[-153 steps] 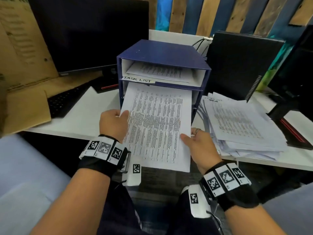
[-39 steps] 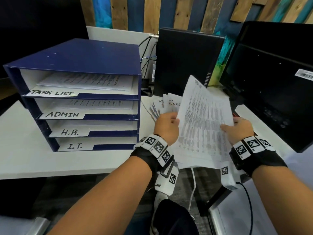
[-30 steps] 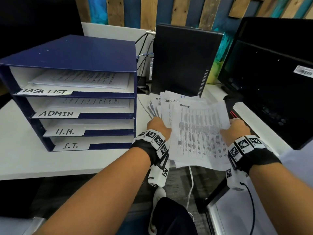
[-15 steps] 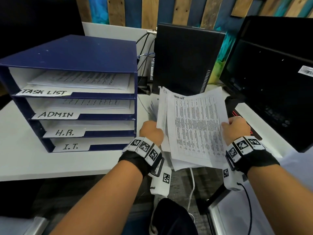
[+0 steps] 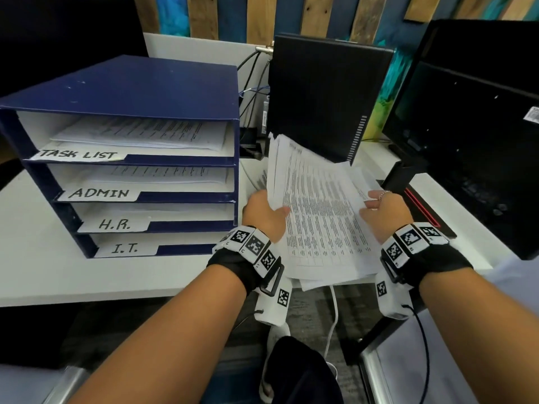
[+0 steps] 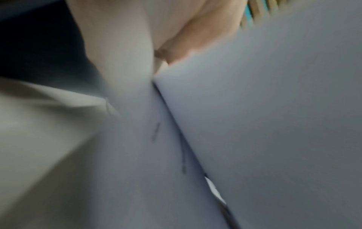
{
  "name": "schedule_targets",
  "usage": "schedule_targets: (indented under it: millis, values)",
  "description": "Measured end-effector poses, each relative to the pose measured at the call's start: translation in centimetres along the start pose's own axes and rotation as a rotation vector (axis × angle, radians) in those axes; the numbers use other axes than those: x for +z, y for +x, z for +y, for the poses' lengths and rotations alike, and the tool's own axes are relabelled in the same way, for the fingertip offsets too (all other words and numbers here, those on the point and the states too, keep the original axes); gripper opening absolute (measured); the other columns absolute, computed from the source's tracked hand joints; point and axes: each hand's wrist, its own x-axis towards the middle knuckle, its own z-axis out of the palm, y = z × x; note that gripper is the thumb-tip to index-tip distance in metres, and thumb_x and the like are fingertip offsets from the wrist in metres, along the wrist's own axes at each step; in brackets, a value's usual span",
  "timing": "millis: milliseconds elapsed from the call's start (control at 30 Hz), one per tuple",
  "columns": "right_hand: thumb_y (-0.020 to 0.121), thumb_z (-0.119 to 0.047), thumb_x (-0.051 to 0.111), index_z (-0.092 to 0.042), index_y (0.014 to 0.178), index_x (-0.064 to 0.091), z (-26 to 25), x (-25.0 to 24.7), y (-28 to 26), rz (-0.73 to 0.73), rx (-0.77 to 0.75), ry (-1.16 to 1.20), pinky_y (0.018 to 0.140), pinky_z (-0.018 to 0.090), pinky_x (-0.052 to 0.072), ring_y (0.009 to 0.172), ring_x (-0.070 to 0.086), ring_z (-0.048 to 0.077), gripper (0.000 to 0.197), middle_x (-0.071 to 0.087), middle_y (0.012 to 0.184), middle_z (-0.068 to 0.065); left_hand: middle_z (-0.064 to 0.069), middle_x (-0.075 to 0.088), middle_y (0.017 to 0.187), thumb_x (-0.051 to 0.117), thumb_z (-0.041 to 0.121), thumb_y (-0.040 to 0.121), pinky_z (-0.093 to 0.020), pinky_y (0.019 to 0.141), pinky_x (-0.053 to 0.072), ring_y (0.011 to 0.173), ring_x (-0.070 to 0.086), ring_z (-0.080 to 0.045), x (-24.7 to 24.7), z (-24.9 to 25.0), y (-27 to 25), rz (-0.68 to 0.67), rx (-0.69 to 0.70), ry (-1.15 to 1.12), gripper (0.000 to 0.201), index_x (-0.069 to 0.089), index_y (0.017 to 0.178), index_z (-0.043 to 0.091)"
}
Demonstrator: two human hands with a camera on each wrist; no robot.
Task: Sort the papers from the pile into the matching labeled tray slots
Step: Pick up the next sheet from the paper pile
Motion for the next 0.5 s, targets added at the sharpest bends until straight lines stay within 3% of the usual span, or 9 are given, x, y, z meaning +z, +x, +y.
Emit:
schedule_targets:
  millis: [67,133,233,267,300,367,433,500]
  values:
    - [0.091,-0.019,0.069,-0.008,0.144,0.047,0.2,-0.6,-0.1,0.045,-0.003,0.064,0.107,0.041,0.045,0.123,0.058,0.028,0.058,0.063,0.135,0.007,-0.004,0.070,0.112,0.063,0.015,0.095,-0.026,0.082,0.049,0.096,0.064,-0.018,-0.2,0.9,-0.1,0.054,0.067,-0.076,0.024,0.065,0.118,0.008]
    - [0.088,-0.032,0.075,-0.006,0.148,0.041,0.2,-1.4,-0.3,0.065,-0.034,0.127,0.107,0.040,0.044,0.127,0.056,0.027,0.074,0.058,0.140,0.008,-0.002,0.070,0.108,0.061,0.017,0.097,-0.025,0.083,0.049,0.095,0.064,-0.016,-0.4,1.7,-0.3,0.080,0.129,-0.144,0.019,0.066,0.113,0.008]
    - [0.063,-0.057,0.082,-0.012,0.146,0.044,-0.2,-2.8,-0.5,0.058,-0.084,0.324,0.102,0.048,0.051,0.121,0.062,0.021,0.102,0.063,0.135,0.004,0.001,0.068,0.096,0.058,0.022,0.098,-0.020,0.074,0.049,0.086,0.064,-0.015,-0.6,3.1,-0.3,0.091,0.192,-0.179,0.017,0.064,0.101,0.006]
    - [0.059,-0.058,0.082,-0.016,0.143,0.049,-0.3,-3.2,-0.7,0.054,-0.100,0.384,0.098,0.050,0.054,0.113,0.067,0.019,0.099,0.069,0.127,0.000,0.001,0.067,0.092,0.057,0.023,0.099,-0.015,0.067,0.047,0.083,0.062,-0.015,-0.8,3.5,-0.3,0.092,0.210,-0.183,0.019,0.063,0.097,0.005]
    - [0.065,-0.052,0.084,-0.020,0.136,0.055,-0.5,-3.6,-0.9,0.060,-0.129,0.423,0.094,0.049,0.056,0.106,0.070,0.016,0.083,0.073,0.118,-0.003,-0.001,0.066,0.091,0.055,0.024,0.100,-0.014,0.063,0.045,0.082,0.061,-0.016,-1.0,4.0,-0.4,0.096,0.224,-0.180,0.022,0.062,0.095,0.004]
    - [0.081,-0.030,0.082,-0.025,0.119,0.065,-1.8,-4.6,-2.3,0.127,-0.201,0.443,0.090,0.043,0.059,0.095,0.073,0.011,0.041,0.075,0.105,-0.008,-0.009,0.067,0.098,0.052,0.027,0.101,-0.023,0.069,0.049,0.087,0.064,-0.022,-1.4,4.6,-0.7,0.092,0.237,-0.186,0.029,0.063,0.097,0.001]
    - [0.084,-0.025,0.080,-0.024,0.111,0.067,-2.6,-5.5,-3.6,0.224,-0.253,0.459,0.087,0.036,0.059,0.091,0.072,0.008,0.030,0.074,0.101,-0.009,-0.006,0.071,0.102,0.058,0.027,0.098,-0.032,0.080,0.056,0.092,0.068,-0.021,-1.9,5.0,-1.5,0.074,0.248,-0.276,0.022,0.066,0.100,0.006]
    - [0.086,-0.025,0.078,-0.020,0.111,0.068,-3.1,-5.9,-5.2,0.251,-0.295,0.502,0.083,0.033,0.059,0.089,0.072,0.007,0.027,0.074,0.099,-0.009,0.007,0.072,0.099,0.070,0.022,0.090,-0.024,0.077,0.057,0.090,0.070,-0.008,-2.7,5.2,-2.7,0.116,0.278,-0.347,0.014,0.068,0.103,0.017]
